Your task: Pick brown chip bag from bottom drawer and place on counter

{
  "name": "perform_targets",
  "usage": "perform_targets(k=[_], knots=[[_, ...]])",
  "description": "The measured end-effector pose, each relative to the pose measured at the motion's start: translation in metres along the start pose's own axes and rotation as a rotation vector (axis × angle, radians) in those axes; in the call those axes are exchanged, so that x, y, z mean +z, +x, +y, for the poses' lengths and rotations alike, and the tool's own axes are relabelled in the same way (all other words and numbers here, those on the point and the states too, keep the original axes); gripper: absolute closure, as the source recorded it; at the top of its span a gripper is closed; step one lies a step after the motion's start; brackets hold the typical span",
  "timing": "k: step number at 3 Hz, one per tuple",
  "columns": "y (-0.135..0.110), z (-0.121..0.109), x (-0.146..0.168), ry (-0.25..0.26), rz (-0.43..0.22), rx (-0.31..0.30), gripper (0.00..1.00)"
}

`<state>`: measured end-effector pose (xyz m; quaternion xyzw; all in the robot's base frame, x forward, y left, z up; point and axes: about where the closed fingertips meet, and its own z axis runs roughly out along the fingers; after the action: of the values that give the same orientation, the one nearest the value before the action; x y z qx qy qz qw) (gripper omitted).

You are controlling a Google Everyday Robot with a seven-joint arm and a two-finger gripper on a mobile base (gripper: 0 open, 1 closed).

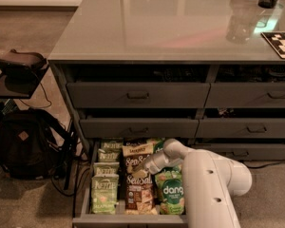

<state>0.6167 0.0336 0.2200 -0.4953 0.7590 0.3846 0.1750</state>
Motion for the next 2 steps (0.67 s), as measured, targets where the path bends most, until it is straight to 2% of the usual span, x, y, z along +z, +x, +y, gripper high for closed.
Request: perform_targets(k=[1, 2], knots=[[-0.006, 0.016, -0.002, -0.024, -0.022, -0.035, 0.96], [-0.032, 0.054, -0.029, -0.040, -0.087, -0.164, 1.00]])
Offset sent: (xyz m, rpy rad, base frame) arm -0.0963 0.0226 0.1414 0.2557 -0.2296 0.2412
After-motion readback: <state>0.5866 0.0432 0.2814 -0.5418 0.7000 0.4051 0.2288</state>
